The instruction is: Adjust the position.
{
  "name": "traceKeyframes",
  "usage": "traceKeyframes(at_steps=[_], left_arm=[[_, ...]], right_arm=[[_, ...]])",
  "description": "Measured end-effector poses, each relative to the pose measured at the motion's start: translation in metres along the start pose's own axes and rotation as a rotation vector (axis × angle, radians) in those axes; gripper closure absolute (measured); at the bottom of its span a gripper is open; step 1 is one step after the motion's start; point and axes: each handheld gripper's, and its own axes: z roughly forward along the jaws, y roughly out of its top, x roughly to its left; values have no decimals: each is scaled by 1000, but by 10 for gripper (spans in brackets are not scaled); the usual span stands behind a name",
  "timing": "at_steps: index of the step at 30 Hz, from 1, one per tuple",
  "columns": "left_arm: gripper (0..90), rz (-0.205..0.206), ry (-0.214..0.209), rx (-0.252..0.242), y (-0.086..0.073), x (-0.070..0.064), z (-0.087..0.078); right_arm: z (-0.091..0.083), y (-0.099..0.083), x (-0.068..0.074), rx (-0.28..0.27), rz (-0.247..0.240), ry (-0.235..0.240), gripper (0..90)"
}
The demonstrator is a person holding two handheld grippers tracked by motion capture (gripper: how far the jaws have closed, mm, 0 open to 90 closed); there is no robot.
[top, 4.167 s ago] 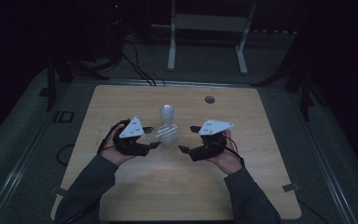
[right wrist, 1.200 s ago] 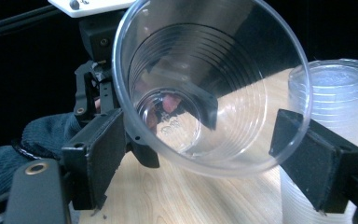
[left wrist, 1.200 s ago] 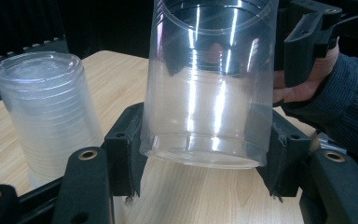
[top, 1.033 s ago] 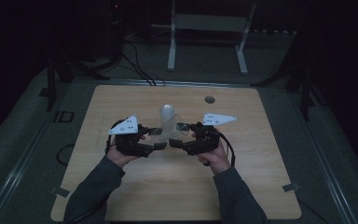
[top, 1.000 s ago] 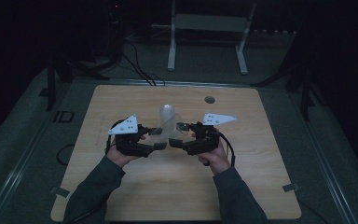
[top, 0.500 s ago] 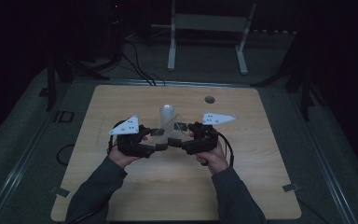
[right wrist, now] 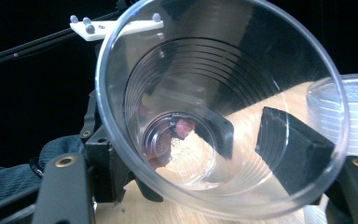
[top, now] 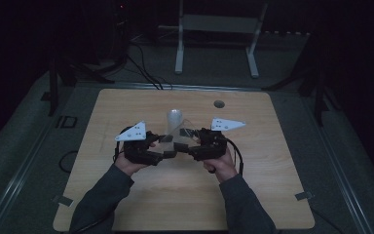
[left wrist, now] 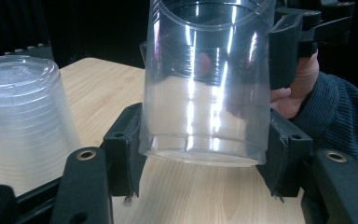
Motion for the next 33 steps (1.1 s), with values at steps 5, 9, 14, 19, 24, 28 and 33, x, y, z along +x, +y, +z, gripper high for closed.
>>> traceKeyframes(at_steps=[5, 9, 14, 19, 24, 28, 33], left_arm=[[364, 8, 21, 20, 1, -1, 0], [317, -4, 45, 27, 0, 0, -1], [296, 3, 68, 35, 2, 0, -3], [289, 18, 87, 47, 3, -2, -4], [283, 33, 129, 67, 5, -4, -5], [270, 41, 152, 82, 5, -5, -5], [268, 62, 171, 99, 6, -8, -5]], right_arm=[[-1, 0, 1, 0, -8, -9, 315], [-4, 1, 1, -4, -9, -16, 316], [-7, 3, 1, 2, -27, -39, 317], [-7, 3, 2, 15, -39, -57, 316], [-6, 5, 3, 47, -59, -88, 317], [-5, 5, 4, 74, -71, -117, 319], [-4, 5, 4, 100, -76, -144, 320]])
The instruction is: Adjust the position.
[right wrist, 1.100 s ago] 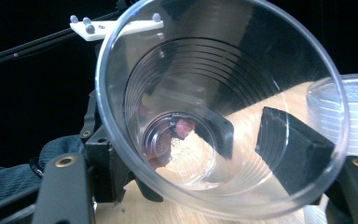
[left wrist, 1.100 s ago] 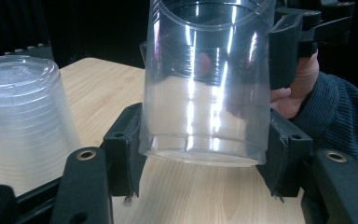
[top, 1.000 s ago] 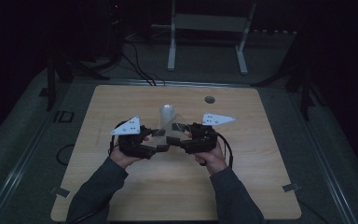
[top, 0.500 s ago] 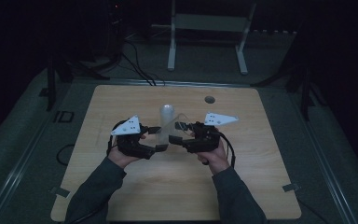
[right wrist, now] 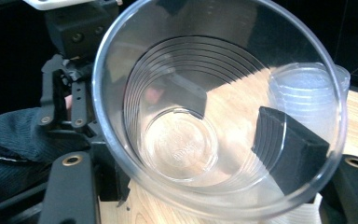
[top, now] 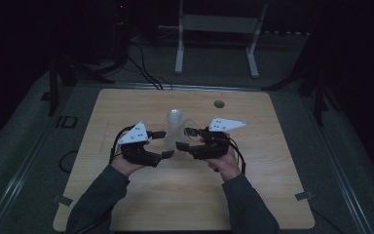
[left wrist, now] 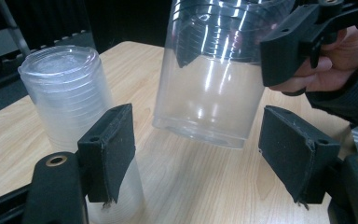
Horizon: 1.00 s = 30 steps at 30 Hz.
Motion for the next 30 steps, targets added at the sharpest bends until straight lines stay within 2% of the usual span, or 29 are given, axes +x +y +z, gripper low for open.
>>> traceKeyframes(at_steps=[3, 5, 9, 24, 30], left_arm=[[268, 10, 17, 10, 0, -1, 0], [268, 22, 44, 24, 0, -2, 1], [268, 24, 61, 34, -2, -2, 2], [273, 54, 101, 74, -4, -6, 9], [278, 61, 110, 91, -6, -7, 14]], right_arm=[[1, 1, 1, 11, -3, -15, 323], [1, 2, 1, 17, -7, -24, 324], [2, 4, 3, 36, -24, -50, 325], [10, 11, 11, 132, -90, -125, 328], [13, 12, 13, 159, -103, -136, 328]])
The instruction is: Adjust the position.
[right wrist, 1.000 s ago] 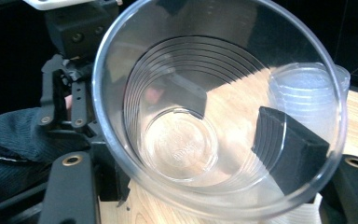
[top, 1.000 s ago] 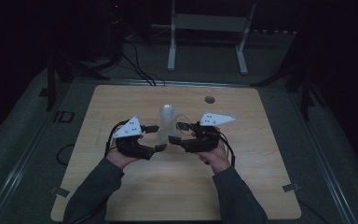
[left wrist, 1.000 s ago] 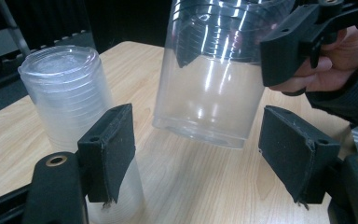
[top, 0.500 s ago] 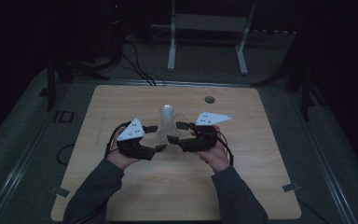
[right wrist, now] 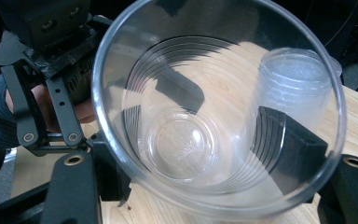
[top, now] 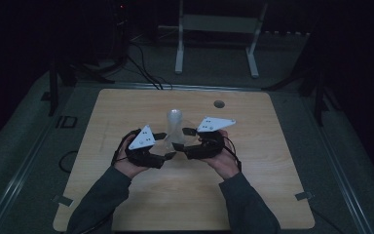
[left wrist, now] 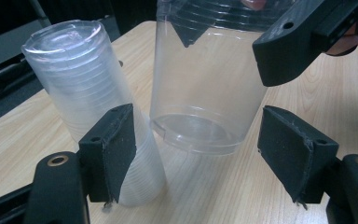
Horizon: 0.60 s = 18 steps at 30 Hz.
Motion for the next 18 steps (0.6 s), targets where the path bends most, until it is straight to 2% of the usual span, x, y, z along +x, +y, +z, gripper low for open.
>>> traceKeyframes(at_steps=[6, 12, 18], left_arm=[[302, 0, -3, 9, 0, -1, 2], [305, 9, 13, 28, 0, -4, 6], [318, 9, 7, 33, 0, -5, 10]], right_arm=[[3, 0, 2, 22, -11, 6, 328], [5, 1, 4, 36, -25, -6, 328], [7, 1, 6, 52, -45, -14, 328]])
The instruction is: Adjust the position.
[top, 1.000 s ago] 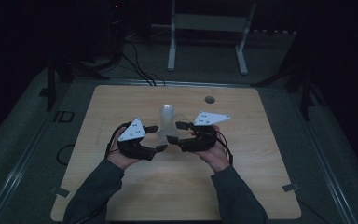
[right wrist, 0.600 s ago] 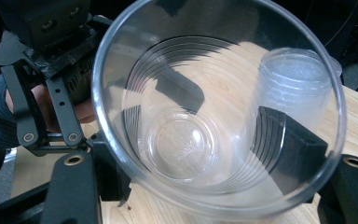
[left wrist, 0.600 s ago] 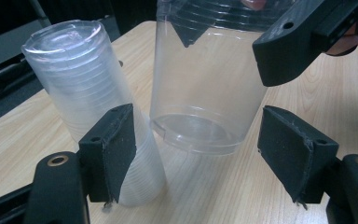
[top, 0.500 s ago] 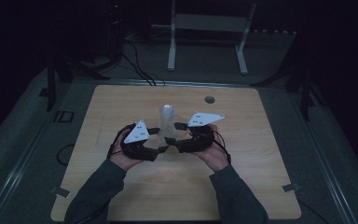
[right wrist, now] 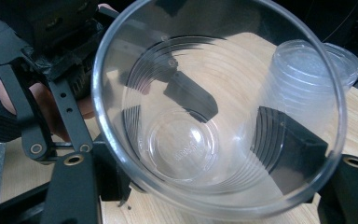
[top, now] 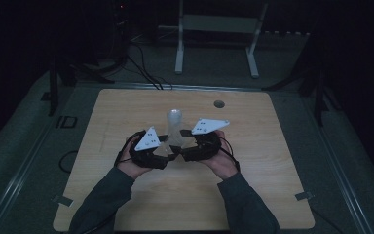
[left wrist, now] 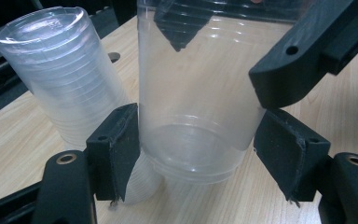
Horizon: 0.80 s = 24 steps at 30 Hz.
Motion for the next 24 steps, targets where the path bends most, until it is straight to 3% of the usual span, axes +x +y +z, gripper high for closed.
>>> traceKeyframes(at_steps=[12, 24], left_arm=[[391, -10, -7, 5, -1, 0, 2], [407, -28, -29, -25, -1, 2, 0]], right_arm=[[2, -1, 1, 13, 5, 13, 303], [-2, -3, -1, -34, 37, 44, 221]])
